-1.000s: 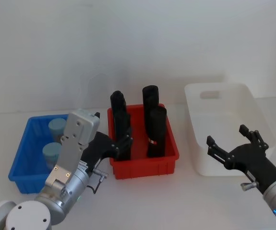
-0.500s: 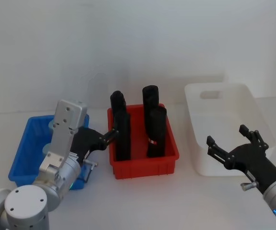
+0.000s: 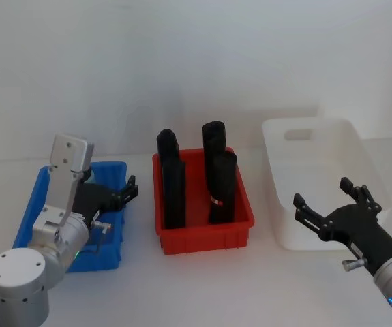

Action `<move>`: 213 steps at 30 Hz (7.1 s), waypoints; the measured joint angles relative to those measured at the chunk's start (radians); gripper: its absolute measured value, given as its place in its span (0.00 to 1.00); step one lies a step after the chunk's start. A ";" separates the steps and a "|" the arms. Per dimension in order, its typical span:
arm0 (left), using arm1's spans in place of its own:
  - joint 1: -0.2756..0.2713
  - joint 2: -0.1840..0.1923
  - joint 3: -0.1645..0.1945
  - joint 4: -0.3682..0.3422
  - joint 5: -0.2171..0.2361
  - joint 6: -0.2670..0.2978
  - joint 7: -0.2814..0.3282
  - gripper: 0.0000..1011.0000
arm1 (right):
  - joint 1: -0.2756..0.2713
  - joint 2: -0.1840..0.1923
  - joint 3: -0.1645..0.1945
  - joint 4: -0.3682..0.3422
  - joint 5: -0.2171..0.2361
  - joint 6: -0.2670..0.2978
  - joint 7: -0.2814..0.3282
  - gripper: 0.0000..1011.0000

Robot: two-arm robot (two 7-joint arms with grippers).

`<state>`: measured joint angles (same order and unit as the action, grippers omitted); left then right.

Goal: Pick the cotton swabs from the blue box and place them into the white box.

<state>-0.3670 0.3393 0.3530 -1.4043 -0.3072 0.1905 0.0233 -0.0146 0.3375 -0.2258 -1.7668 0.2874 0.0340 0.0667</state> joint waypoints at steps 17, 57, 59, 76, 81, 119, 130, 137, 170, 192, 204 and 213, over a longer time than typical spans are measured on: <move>0.010 0.037 -0.052 0.040 -0.029 0.086 0.007 0.99 | 0.000 0.000 0.000 0.000 0.000 0.000 0.000 0.99; -0.022 0.029 -0.085 0.179 -0.067 0.079 -0.061 0.99 | 0.000 0.000 0.000 0.000 0.000 0.000 0.000 0.99; -0.027 0.026 -0.086 0.190 -0.067 0.076 -0.064 0.99 | 0.000 0.000 0.000 0.000 0.000 0.000 0.000 0.99; -0.058 0.010 -0.086 0.255 -0.047 0.053 -0.086 0.71 | 0.000 0.000 0.000 0.000 0.000 0.000 0.000 0.99; -0.061 0.009 -0.087 0.258 -0.040 0.049 -0.088 0.66 | 0.000 0.000 0.000 0.000 0.000 0.000 0.000 0.99; -0.037 0.081 -0.121 -0.145 -0.011 0.252 -0.292 0.66 | 0.000 0.000 0.000 0.000 0.000 0.000 0.000 0.99; -0.064 0.085 -0.120 -0.191 -0.044 0.298 -0.424 0.66 | 0.000 0.000 0.000 0.000 0.000 0.000 0.000 0.99; -0.091 0.077 -0.112 -0.201 -0.068 0.322 -0.508 0.66 | 0.000 0.000 0.000 0.000 0.000 0.000 0.000 0.99; -0.125 0.066 -0.101 -0.210 -0.097 0.354 -0.601 0.66 | 0.049 -0.001 -0.025 -0.049 -0.069 0.085 0.194 0.99; -0.127 0.065 -0.101 -0.210 -0.099 0.356 -0.607 0.66 | 0.250 -0.098 -0.075 0.029 -0.207 0.237 0.398 0.99; -0.127 0.065 -0.101 -0.210 -0.099 0.356 -0.608 0.66 | 0.326 -0.150 -0.108 0.093 -0.259 0.292 0.452 0.99; -0.127 0.065 -0.101 -0.210 -0.099 0.356 -0.608 0.66 | 0.361 -0.188 -0.133 0.131 -0.275 0.325 0.458 0.99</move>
<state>-0.4940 0.4041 0.2521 -1.6143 -0.4059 0.5460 -0.5847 0.3462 0.1494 -0.3587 -1.6362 0.0127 0.3590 0.5247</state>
